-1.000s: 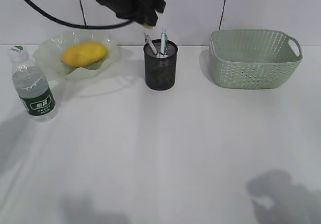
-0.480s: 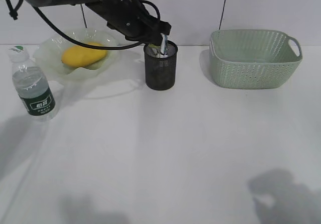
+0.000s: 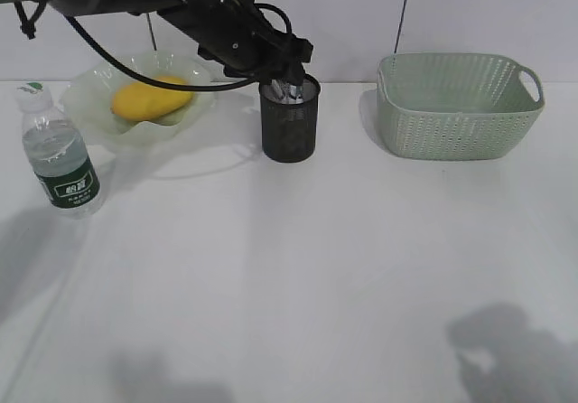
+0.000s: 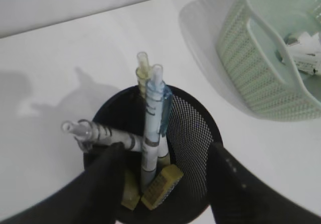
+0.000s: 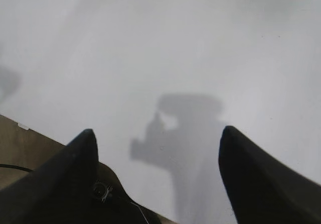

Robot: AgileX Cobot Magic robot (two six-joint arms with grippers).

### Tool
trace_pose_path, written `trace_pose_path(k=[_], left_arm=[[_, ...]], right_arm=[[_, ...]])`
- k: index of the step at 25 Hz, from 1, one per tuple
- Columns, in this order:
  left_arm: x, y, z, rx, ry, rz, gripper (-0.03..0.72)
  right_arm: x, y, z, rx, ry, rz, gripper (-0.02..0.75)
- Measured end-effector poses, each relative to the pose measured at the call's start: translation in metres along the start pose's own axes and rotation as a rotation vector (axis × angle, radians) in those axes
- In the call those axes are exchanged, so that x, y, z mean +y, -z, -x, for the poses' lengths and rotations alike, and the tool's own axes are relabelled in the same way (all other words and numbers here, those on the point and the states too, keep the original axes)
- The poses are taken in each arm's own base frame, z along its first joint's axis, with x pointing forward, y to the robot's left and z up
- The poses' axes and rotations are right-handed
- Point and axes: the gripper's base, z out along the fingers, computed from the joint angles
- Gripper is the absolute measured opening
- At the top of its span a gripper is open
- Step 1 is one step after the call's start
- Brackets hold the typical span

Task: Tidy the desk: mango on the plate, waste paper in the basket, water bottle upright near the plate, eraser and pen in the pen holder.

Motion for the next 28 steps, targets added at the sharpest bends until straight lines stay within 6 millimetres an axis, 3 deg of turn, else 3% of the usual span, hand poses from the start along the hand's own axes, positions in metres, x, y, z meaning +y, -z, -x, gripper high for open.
trace_pose_path(k=[4, 8, 13, 22, 28], left_arm=[[-0.002, 0.005, 0.002, 0.009, -0.002, -0.005, 0.412], [-0.009, 0.029, 0.011, 0.003, -0.015, -0.019, 0.412], [-0.022, 0.072, 0.019, 0.056, -0.038, -0.048, 0.412], [-0.043, 0.161, 0.013, 0.256, -0.100, -0.097, 0.412], [-0.057, 0.228, 0.008, 0.203, -0.113, -0.110, 0.412]], right_arm=[[0.000, 0.000, 0.000, 0.000, 0.001, -0.001, 0.587], [0.000, 0.000, 0.000, -0.001, -0.001, -0.001, 0.587], [0.000, 0.000, 0.000, -0.001, -0.001, -0.001, 0.586], [0.000, 0.000, 0.000, -0.001, 0.000, -0.002, 0.586], [0.000, 0.000, 0.000, -0.001, -0.001, -0.002, 0.586]])
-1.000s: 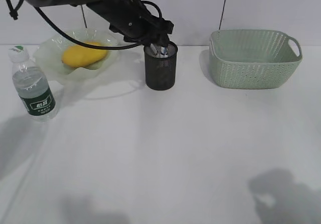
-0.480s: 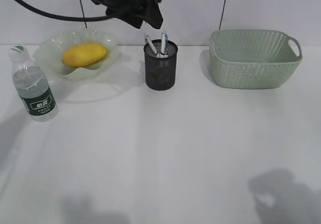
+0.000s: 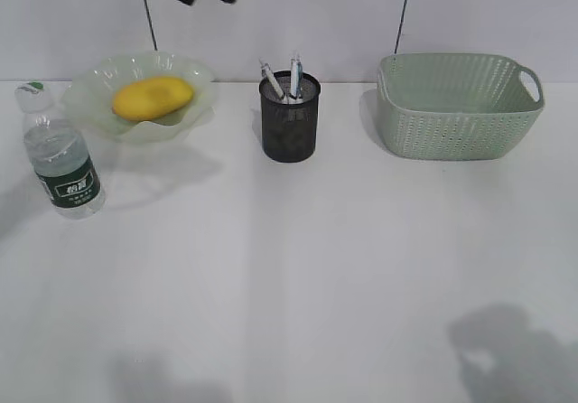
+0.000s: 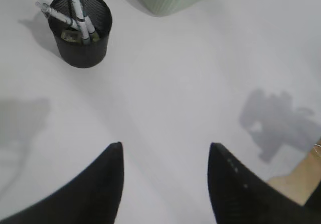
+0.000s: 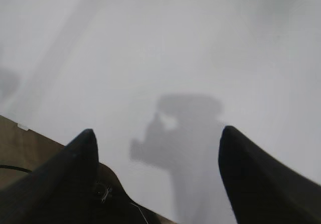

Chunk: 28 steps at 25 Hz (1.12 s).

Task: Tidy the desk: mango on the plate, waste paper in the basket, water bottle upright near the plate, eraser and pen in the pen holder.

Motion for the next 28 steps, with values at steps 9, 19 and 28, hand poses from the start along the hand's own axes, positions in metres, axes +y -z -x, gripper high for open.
trace_pose_path(k=[9, 19, 28], left_arm=[[-0.007, 0.056, -0.086, 0.027, -0.047, 0.118, 0.412], [-0.010, 0.112, -0.235, -0.075, -0.107, 0.241, 0.408], [-0.016, 0.139, -0.345, -0.407, -0.077, 0.227, 0.408]], right_arm=[[0.000, 0.000, 0.000, 0.001, 0.000, 0.000, 0.585], [0.000, 0.000, -0.001, 0.010, 0.000, -0.002, 0.585], [0.000, 0.000, -0.001, 0.012, -0.002, 0.000, 0.585]])
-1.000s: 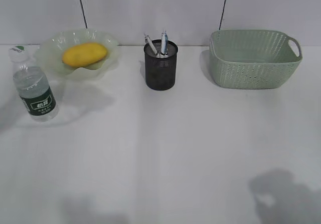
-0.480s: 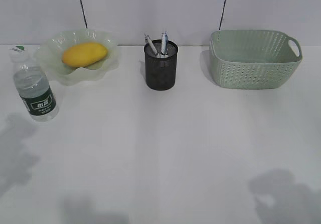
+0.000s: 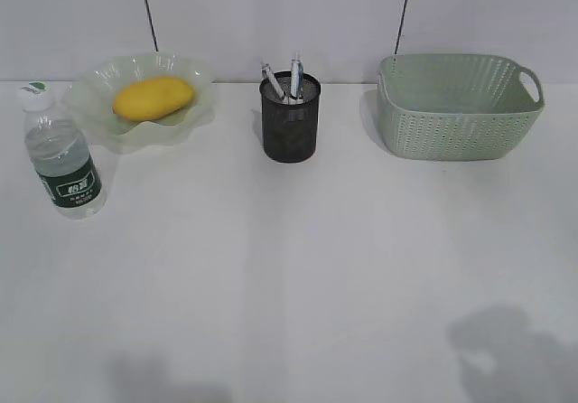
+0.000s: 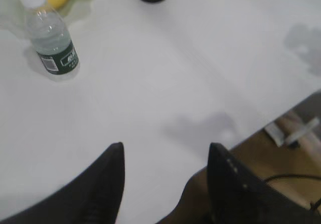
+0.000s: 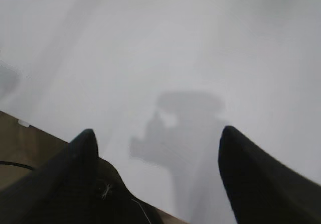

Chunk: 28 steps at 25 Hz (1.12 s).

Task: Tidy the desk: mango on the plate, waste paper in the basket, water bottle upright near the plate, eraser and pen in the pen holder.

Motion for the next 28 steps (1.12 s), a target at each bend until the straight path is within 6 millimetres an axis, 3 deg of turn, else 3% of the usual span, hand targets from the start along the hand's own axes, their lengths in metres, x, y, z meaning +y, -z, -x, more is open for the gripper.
trace_pose_path(k=[6, 11, 28], left_arm=[[0.000, 0.012, -0.031, -0.117, 0.032, -0.004, 0.408], [0.001, -0.007, -0.043, -0.047, 0.049, -0.001, 0.408], [-0.006, -0.021, -0.051, 0.015, 0.135, -0.086, 0.406]], right_arm=[[-0.001, 0.000, 0.000, -0.002, 0.007, -0.009, 0.585], [-0.002, 0.000, 0.000, -0.003, 0.023, -0.024, 0.584], [-0.002, 0.000, 0.000, -0.002, 0.112, -0.021, 0.584]])
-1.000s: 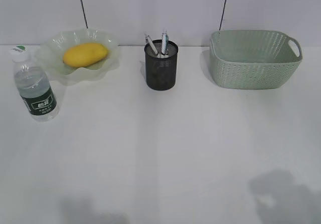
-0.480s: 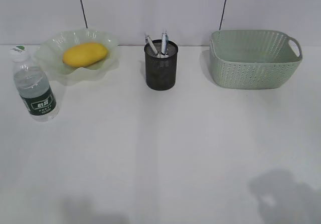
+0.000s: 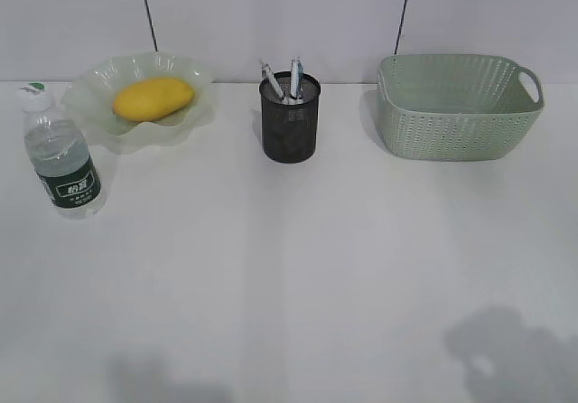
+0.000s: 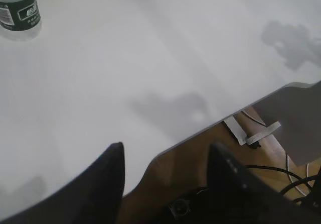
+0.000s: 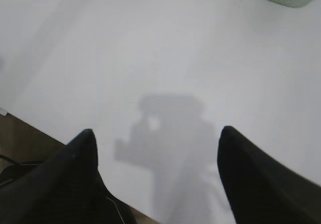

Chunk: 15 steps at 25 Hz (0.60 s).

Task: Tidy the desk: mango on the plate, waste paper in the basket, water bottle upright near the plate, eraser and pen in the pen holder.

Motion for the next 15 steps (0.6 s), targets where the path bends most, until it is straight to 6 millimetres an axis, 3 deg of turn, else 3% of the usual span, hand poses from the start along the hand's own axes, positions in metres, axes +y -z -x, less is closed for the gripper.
trace_pose_path(k=[15], left_arm=[[0.0002, -0.0016, -0.0010, 0.007, 0.005, -0.002, 0.379]], right_arm=[[0.0060, -0.0016, -0.0044, 0.037, -0.040, 0.064, 0.584]])
